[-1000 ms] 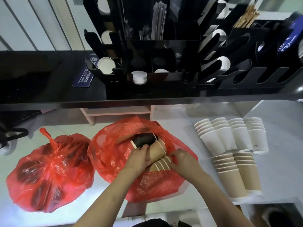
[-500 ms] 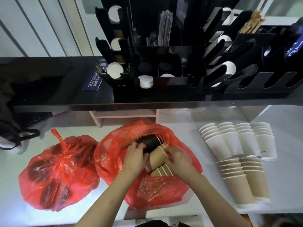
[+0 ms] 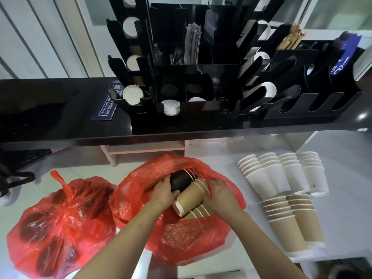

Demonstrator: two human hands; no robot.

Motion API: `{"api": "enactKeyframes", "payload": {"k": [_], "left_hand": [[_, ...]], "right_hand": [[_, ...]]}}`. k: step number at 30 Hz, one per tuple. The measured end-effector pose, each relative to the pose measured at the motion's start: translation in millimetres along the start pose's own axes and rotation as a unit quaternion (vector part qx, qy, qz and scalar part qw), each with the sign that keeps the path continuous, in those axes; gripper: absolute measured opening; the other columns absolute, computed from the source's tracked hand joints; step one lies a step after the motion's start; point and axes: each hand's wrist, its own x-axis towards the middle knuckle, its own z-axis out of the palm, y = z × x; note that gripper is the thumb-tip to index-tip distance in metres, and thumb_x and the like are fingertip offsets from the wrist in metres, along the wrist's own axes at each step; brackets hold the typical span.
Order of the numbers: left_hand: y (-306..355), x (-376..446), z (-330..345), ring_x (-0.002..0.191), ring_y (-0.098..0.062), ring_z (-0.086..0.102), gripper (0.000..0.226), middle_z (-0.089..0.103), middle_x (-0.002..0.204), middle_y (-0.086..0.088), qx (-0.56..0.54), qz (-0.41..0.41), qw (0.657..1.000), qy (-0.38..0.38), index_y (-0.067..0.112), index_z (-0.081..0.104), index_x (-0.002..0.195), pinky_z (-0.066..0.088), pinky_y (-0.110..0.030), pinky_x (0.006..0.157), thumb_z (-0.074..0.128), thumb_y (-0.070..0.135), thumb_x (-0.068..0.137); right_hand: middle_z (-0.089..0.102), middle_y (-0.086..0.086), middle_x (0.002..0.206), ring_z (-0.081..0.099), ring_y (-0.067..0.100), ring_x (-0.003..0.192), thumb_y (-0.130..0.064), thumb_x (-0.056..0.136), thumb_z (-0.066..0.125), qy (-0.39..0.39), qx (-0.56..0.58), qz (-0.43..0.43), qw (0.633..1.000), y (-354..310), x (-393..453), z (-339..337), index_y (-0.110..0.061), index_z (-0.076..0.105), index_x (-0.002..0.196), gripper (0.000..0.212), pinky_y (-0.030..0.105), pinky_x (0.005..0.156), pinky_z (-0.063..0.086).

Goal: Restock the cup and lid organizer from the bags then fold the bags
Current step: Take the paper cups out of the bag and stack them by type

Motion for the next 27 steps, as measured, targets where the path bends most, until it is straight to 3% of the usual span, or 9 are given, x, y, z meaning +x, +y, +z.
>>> {"api": "enactKeyframes", "payload": {"k": [4, 10, 15, 19, 23, 27], "left_hand": [[-2, -2, -1, 0.131, -0.037, 0.052, 0.083, 0.055, 0.144, -0.013, 0.022, 0.002, 1.0, 0.003, 0.018, 0.032, 0.156, 0.044, -0.046, 0.109, 0.071, 0.048, 0.089], [3, -24, -16, 0.126, -0.041, 0.051, 0.09, 0.053, 0.139, -0.015, 0.07, -0.023, 0.997, -0.03, 0.022, 0.032, 0.153, 0.048, -0.047, 0.102, 0.068, 0.057, 0.078], [-6, -44, -26, 0.128, -0.041, 0.049, 0.095, 0.051, 0.143, -0.015, 0.086, -0.052, 0.994, -0.047, 0.024, 0.03, 0.154, 0.046, -0.046, 0.104, 0.066, 0.061, 0.074], [-9, -59, -29, 0.131, -0.037, 0.048, 0.101, 0.047, 0.146, -0.014, 0.111, -0.083, 0.988, -0.067, 0.02, 0.025, 0.156, 0.047, -0.046, 0.105, 0.069, 0.061, 0.075], [-13, -68, -31, 0.123, -0.034, 0.055, 0.085, 0.054, 0.136, -0.01, 0.121, -0.094, 0.985, -0.075, 0.019, 0.041, 0.144, 0.051, -0.043, 0.099, 0.068, 0.059, 0.074], [-15, -71, -39, 0.11, -0.028, 0.064, 0.078, 0.062, 0.124, -0.004, 0.11, -0.084, 0.988, -0.066, 0.023, 0.048, 0.137, 0.056, -0.038, 0.089, 0.069, 0.059, 0.071]], "right_hand": [[0.051, 0.001, 0.149, 0.049, 0.025, 0.135, -0.032, 0.098, 0.059, -0.008, -0.035, 0.006, 0.999, -5, -1, -2, -0.029, 0.045, 0.152, 0.056, 0.039, 0.101, 0.05], [0.055, 0.01, 0.134, 0.052, 0.031, 0.127, -0.023, 0.097, 0.06, -0.027, -0.043, -0.019, 0.999, -14, 0, 12, -0.02, 0.061, 0.139, 0.042, 0.04, 0.108, 0.044], [0.047, 0.009, 0.143, 0.048, 0.027, 0.132, -0.032, 0.098, 0.06, -0.034, -0.046, -0.005, 0.998, -28, -6, 21, -0.022, 0.049, 0.149, 0.053, 0.037, 0.109, 0.043], [0.047, 0.013, 0.14, 0.046, 0.031, 0.131, -0.04, 0.096, 0.061, -0.005, -0.06, 0.019, 0.998, -29, -5, 21, -0.015, 0.05, 0.143, 0.054, 0.039, 0.11, 0.042], [0.045, 0.013, 0.146, 0.042, 0.031, 0.136, -0.048, 0.098, 0.056, -0.001, -0.091, 0.03, 0.995, -25, 2, 19, -0.014, 0.051, 0.143, 0.057, 0.043, 0.11, 0.042], [0.03, 0.014, 0.161, 0.025, 0.033, 0.151, -0.063, 0.093, 0.056, -0.04, -0.089, 0.047, 0.994, -25, 11, 17, -0.015, 0.038, 0.154, 0.08, 0.05, 0.12, 0.031]]}}
